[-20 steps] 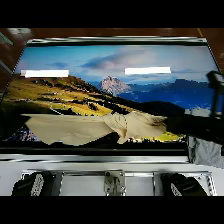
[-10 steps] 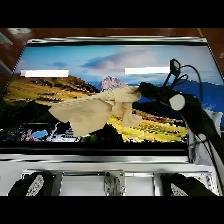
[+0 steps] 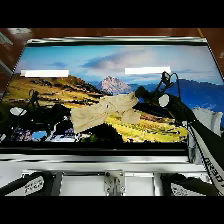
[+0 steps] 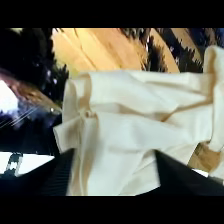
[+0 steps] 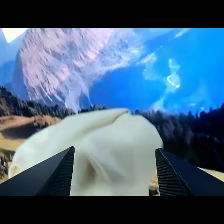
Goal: Fold the shirts.
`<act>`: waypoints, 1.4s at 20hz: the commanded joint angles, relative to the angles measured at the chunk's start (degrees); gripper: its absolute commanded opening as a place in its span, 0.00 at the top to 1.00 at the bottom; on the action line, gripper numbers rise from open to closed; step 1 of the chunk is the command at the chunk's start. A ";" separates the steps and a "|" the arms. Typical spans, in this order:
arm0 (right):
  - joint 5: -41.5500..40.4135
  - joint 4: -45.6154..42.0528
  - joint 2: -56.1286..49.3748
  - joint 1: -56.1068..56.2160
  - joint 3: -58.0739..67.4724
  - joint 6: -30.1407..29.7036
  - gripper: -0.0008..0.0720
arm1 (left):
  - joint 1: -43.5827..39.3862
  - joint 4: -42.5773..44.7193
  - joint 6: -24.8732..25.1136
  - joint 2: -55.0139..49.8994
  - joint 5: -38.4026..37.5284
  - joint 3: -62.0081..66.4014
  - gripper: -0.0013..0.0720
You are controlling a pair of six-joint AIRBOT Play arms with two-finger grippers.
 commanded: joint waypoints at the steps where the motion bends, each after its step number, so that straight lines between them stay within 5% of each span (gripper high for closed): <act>1: 0.87 -2.62 3.69 -4.11 0.61 -1.27 0.13 | 7.41 -0.33 0.11 -1.79 -7.89 5.22 0.06; 4: 12.07 -9.53 8.57 -11.43 0.59 -1.44 0.13 | 18.71 -0.33 0.09 -1.79 -20.28 8.66 0.13; 5: 18.25 -10.82 9.07 -13.94 0.59 -1.81 0.13 | 21.62 0.42 0.66 -1.79 -25.49 8.24 0.45; 6: 24.74 -10.88 8.98 -16.15 0.57 -3.76 0.13 | 23.06 2.97 2.38 -1.77 -30.05 7.30 0.56; 8: 33.53 -9.55 7.56 -18.45 0.52 -9.29 0.13 | 23.17 10.40 2.84 -1.77 -35.52 3.23 0.51; 10: 37.62 -4.85 5.11 -18.69 0.52 -14.53 0.13 | 22.45 9.53 2.86 -1.77 -34.80 -3.74 0.07; 14: 36.79 6.56 1.05 -16.90 0.52 -18.67 0.13 | 17.86 -1.75 8.44 -1.81 -24.57 -15.26 0.07; 18: 34.10 6.82 0.70 -13.94 0.52 -19.02 0.13 | 9.29 -7.37 9.25 -2.23 -15.34 -16.65 0.10; 20: 34.05 6.38 0.70 -13.64 0.55 -19.02 0.13 | 5.09 -9.92 9.27 -2.60 -11.65 -16.63 0.22; 24: 34.53 6.25 0.70 -13.64 0.52 -18.99 0.13 | -0.13 -12.68 9.25 -3.28 -3.93 -16.57 0.28; 28: 34.88 6.23 0.70 -13.64 0.55 -18.99 0.13 | -0.44 -13.75 9.86 -3.87 -3.93 -16.52 0.32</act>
